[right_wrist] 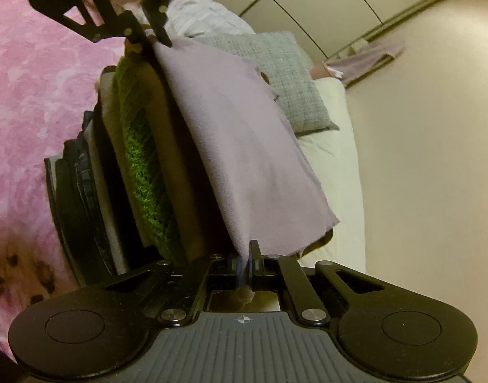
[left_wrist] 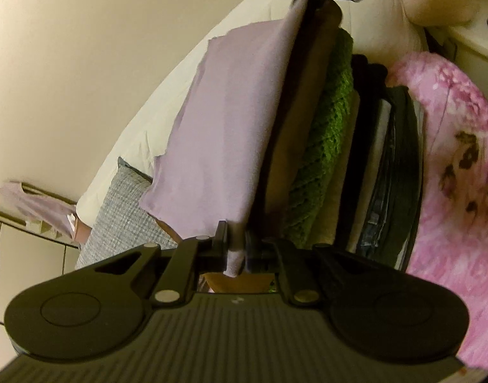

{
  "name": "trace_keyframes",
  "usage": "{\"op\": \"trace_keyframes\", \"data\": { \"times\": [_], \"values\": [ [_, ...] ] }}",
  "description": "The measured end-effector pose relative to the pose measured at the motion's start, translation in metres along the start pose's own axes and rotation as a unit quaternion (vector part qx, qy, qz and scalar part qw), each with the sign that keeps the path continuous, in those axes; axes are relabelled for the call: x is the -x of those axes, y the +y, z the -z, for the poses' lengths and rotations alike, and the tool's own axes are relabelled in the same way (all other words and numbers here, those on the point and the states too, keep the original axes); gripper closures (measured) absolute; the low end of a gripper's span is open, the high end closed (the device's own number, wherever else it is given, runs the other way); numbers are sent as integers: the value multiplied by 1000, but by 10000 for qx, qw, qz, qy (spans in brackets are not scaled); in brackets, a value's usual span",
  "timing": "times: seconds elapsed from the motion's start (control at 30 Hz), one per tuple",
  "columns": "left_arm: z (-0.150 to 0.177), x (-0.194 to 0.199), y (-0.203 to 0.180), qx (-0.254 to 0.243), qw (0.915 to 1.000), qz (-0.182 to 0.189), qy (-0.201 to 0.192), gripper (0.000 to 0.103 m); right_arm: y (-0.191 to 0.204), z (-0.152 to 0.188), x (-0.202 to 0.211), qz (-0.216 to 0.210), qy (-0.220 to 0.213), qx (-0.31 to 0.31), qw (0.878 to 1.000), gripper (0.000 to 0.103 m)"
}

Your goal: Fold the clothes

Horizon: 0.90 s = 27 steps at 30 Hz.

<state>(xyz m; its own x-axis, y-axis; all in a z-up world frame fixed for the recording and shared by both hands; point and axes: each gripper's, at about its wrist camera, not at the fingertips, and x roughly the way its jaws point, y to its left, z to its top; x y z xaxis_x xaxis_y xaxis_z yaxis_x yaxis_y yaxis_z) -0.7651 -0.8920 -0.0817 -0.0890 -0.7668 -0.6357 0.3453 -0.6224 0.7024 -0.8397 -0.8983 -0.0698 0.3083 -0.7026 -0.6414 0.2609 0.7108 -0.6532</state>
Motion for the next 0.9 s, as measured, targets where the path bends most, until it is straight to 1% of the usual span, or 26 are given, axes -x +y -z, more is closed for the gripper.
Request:
{"op": "trace_keyframes", "data": {
  "times": [0.13, 0.3, 0.4, 0.47, 0.57, 0.63, 0.7, 0.77, 0.9],
  "values": [
    [2, 7, 0, 145, 9999, 15, 49, 90, 5, 5, 0, 100, 96, -93, 9999, 103],
    [8, 20, 3, 498, 9986, 88, 124, 90, 12, 14, 11, 210, 152, -208, 9994, 103],
    [13, 28, 6, 881, 9958, 123, 202, 90, 14, 17, 16, 260, 187, -284, 9991, 103],
    [18, 35, 7, 1256, 9917, 96, 246, 90, 16, 20, 18, 199, 209, -363, 9989, 102],
    [29, 47, 6, 1992, 9791, 175, 384, 90, 21, 28, 19, 141, 334, -456, 9983, 100],
    [35, 56, -1, 2309, 9717, 181, 465, 90, 27, 35, 21, 53, 417, -522, 9977, 97],
    [39, 64, -9, 2575, 9644, 206, 562, 90, 34, 41, 24, -73, 453, -670, 9967, 90],
    [42, 71, -15, 2976, 9521, 281, 645, 90, 41, 46, 25, -250, 546, -795, 9950, 86],
    [46, 82, -22, 3732, 9238, 447, 728, 88, 54, 49, 31, -544, 535, -1068, 9914, 78]
  ]
}}
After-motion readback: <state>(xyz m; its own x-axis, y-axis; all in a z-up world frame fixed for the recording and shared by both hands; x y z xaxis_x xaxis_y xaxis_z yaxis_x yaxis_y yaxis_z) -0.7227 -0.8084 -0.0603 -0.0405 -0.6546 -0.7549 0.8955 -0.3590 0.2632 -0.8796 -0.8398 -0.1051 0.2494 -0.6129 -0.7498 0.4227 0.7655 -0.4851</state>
